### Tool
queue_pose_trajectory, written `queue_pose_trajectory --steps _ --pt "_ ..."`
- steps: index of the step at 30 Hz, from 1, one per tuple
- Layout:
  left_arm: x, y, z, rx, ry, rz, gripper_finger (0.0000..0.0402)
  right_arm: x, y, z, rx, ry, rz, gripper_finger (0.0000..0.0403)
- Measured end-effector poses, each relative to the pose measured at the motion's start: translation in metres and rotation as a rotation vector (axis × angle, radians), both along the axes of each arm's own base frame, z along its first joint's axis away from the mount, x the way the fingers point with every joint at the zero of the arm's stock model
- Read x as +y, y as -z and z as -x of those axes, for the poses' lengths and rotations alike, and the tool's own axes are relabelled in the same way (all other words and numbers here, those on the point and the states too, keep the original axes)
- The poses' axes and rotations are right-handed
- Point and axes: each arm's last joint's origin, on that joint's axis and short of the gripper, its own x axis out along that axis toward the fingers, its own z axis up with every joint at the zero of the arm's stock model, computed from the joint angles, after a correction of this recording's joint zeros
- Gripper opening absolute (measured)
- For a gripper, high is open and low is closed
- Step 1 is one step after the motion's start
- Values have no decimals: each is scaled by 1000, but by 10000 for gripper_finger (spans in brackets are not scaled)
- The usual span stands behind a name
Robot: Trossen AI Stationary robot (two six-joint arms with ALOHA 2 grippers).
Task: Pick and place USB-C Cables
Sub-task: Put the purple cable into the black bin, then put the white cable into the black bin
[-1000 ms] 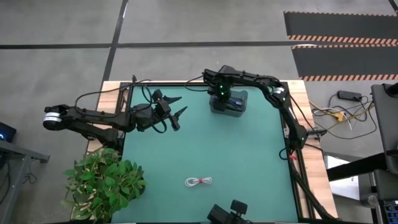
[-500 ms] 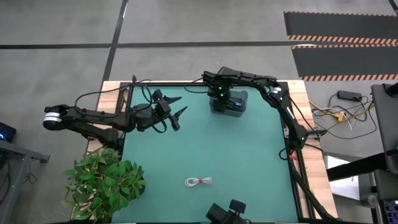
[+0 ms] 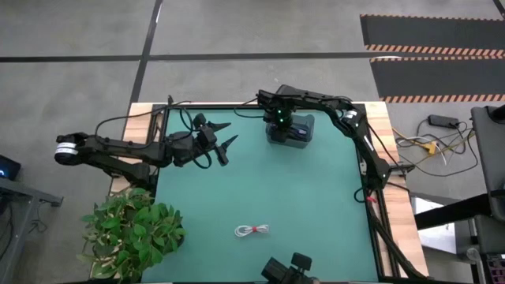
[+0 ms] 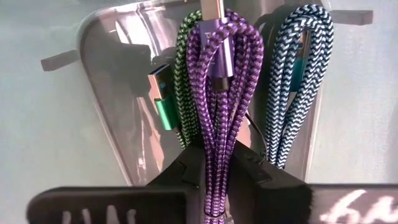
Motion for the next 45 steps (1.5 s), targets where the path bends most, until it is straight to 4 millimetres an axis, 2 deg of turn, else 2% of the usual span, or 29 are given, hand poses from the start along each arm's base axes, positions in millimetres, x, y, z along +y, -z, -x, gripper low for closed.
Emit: queue_pose_trajectory --steps 9,18,22,29,34,40,45 --pt "0 0 0 1 0 -1 210 0 -2 1 3 7 1 94" --pt "0 0 0 1 0 -2 210 3 -16 6 9 11 5 129" --pt "0 0 0 1 0 -2 210 2 -31 6 -4 17 33 134" --pt "-7 -4 -1 -63 26 70 210 8 -77 10 -68 95 78 126" --pt "-19 0 -2 -74 74 156 210 32 -117 22 -132 84 112 119" --pt "-38 11 -5 -76 129 337 210 76 -167 42 -338 66 205 112" --pt "-61 24 -13 -47 194 424 210 125 -177 60 -553 5 259 109"
